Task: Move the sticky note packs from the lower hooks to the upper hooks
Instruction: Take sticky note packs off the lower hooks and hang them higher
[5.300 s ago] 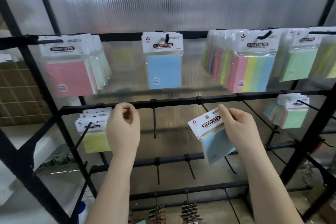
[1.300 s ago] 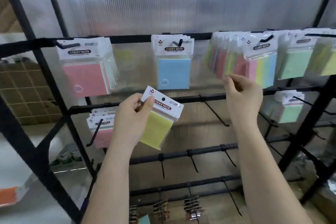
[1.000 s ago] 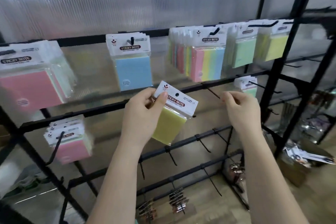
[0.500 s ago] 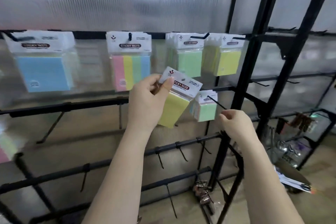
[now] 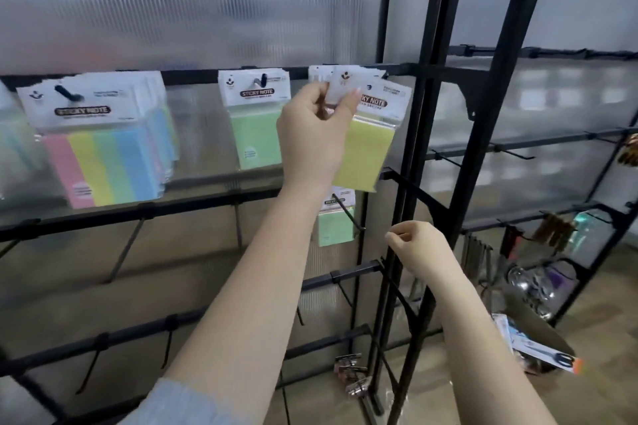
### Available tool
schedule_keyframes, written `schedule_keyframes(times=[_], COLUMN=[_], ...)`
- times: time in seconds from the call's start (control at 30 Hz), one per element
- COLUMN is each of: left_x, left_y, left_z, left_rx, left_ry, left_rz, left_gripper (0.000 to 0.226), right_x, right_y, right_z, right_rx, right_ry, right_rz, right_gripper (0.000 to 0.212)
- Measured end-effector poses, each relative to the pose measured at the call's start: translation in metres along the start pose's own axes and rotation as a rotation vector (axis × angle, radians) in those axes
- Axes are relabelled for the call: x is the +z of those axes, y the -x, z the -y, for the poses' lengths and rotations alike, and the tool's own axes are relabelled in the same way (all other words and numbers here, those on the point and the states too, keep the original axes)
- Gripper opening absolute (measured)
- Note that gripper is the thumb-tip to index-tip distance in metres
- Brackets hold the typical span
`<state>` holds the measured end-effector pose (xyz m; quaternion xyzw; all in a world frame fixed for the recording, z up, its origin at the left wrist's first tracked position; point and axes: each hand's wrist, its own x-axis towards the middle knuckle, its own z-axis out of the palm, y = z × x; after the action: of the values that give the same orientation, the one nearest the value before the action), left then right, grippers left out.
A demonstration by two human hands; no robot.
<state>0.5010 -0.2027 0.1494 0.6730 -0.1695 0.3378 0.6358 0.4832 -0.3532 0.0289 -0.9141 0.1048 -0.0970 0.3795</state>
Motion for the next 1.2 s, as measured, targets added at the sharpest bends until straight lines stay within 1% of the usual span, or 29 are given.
schedule_keyframes(times=[0.07, 0.17, 0.3, 0.33, 0.63, 0.77, 0.83, 0.97, 1.2], left_x=[0.014, 0.031, 0.042, 0.043, 0.047, 0.044, 0.042, 0.039, 0.038], left_y=[-0.012, -0.023, -0.029, -0.029, -0.034, -0.043, -0.050, -0.065, -0.076], left_z=[0.000, 0.009, 0.022, 0.023, 0.031, 0.042, 0.045, 0.050, 0.066], left_rx=[0.004, 0.009, 0.010, 0.015, 0.046, 0.040, 0.049, 0.054, 0.119], left_ry=[-0.011, -0.037, -0.046, -0.054, -0.078, -0.099, -0.169, -0.334, -0.354], left_rz=[0.003, 0.016, -0.045, -0.060, -0.083, -0.057, -0.050, -0.029, -0.033], left_gripper=[0.013, 0.016, 0.034, 0.036, 0.028, 0.040, 0.038, 0.014, 0.020], right_x=[-0.002, -0.003, -0.003, -0.003, 0.007, 0.016, 0.019, 0.029, 0.042], right_y=[-0.006, -0.013, -0.022, -0.025, -0.047, -0.053, -0.054, -0.058, -0.062], right_z=[-0.001, -0.005, -0.007, -0.007, -0.001, 0.002, 0.004, 0.007, 0.015], right_rx=[-0.003, 0.005, 0.008, 0.007, 0.014, -0.004, 0.006, 0.041, 0.057], right_ry=[-0.004, -0.011, -0.006, -0.005, -0.001, 0.005, 0.007, 0.011, 0.000], right_rz=[-0.004, -0.027, -0.043, -0.045, -0.026, -0.022, -0.024, -0.013, -0.019], right_gripper=[0.031, 0.030, 0.030, 0.030, 0.030, 0.028, 0.027, 0.024, 0.024])
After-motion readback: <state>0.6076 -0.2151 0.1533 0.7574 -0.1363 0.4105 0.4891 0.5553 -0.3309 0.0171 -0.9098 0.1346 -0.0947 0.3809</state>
